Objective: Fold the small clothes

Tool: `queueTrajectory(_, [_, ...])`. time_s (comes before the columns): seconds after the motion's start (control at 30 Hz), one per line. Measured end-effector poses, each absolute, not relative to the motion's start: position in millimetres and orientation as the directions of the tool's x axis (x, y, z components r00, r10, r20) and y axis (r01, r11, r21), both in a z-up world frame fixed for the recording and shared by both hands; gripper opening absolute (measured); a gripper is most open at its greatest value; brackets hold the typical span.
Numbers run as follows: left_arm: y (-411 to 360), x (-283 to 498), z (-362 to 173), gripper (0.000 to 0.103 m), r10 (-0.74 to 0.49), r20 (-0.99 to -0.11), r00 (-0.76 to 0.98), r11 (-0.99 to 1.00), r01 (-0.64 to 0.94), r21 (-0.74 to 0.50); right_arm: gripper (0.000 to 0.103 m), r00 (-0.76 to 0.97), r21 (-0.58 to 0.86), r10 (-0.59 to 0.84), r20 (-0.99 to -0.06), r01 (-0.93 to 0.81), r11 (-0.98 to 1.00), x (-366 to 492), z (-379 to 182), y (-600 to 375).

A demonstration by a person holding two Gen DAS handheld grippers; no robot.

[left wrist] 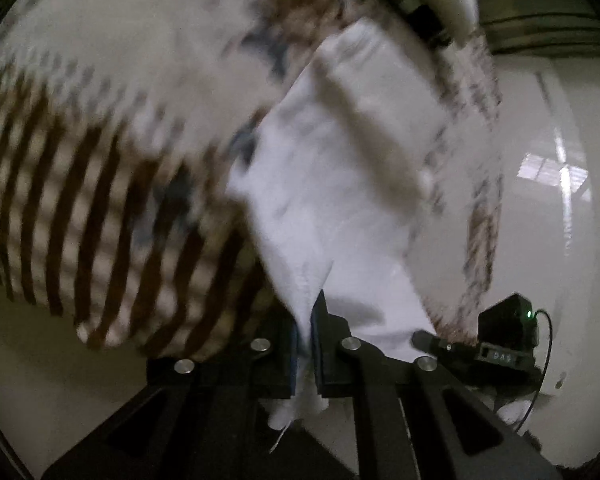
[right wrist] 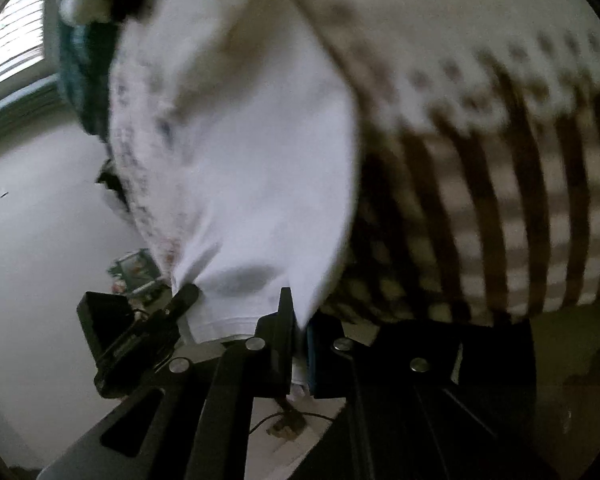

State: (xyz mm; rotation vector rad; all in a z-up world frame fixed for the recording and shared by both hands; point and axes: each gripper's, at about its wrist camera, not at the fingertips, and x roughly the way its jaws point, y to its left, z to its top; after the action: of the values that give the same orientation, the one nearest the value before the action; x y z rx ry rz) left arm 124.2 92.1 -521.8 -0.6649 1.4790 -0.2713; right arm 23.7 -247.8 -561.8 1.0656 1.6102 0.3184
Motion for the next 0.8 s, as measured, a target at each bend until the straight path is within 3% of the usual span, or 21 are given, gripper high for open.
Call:
queueTrajectory(0.23, [85.5, 223.6, -484.9, 0.004, -0.604, -0.759, 0.241, 0.740, -0.185, -0.647, 0.005, 0.205, 0.750, 0.744, -0.636, 0.389, 0.535, 120.9, -511.2, -263.4])
queueTrajectory(0.43, [81.8, 313.5, -505.2, 0.006, -0.642, -0.717, 0.272, 0.688, -0.208, -0.695, 0.005, 0.284, 0.742, 0.701, -0.655, 0.421, 0.522, 221.0, -534.6, -284.2])
queueTrajectory(0.57, [78.8, 367.1, -529.3, 0.009, -0.679, -0.692, 0.247, 0.650, -0.237, -0.722, 0.008, 0.345, 0.764, 0.709, -0.615, 0.482, 0.429, 276.9, -557.2, -297.6])
queueTrajectory(0.63, [80.3, 386.8, -535.8, 0.017, -0.703, -0.662, 0.259, 0.613, -0.249, -0.749, 0.019, 0.382, 0.784, 0.717, -0.583, 0.497, 0.373, 294.3, -562.2, -304.3])
queueTrajectory(0.73, [90.3, 408.3, -539.1, 0.024, -0.718, -0.629, 0.298, 0.569, -0.271, -0.777, 0.044, 0.462, 0.816, 0.697, -0.549, 0.477, 0.327, 311.0, -554.5, -316.0])
queueTrajectory(0.77, [93.1, 413.9, -539.8, 0.028, -0.714, -0.631, 0.303, 0.567, -0.276, -0.776, 0.056, 0.468, 0.817, 0.690, -0.552, 0.470, 0.335, 312.3, -551.2, -317.3])
queueTrajectory(0.8, [97.1, 418.5, -539.5, 0.035, -0.709, -0.633, 0.309, 0.570, -0.278, -0.774, 0.061, 0.466, 0.809, 0.678, -0.568, 0.465, 0.358, 312.1, -548.0, -320.2])
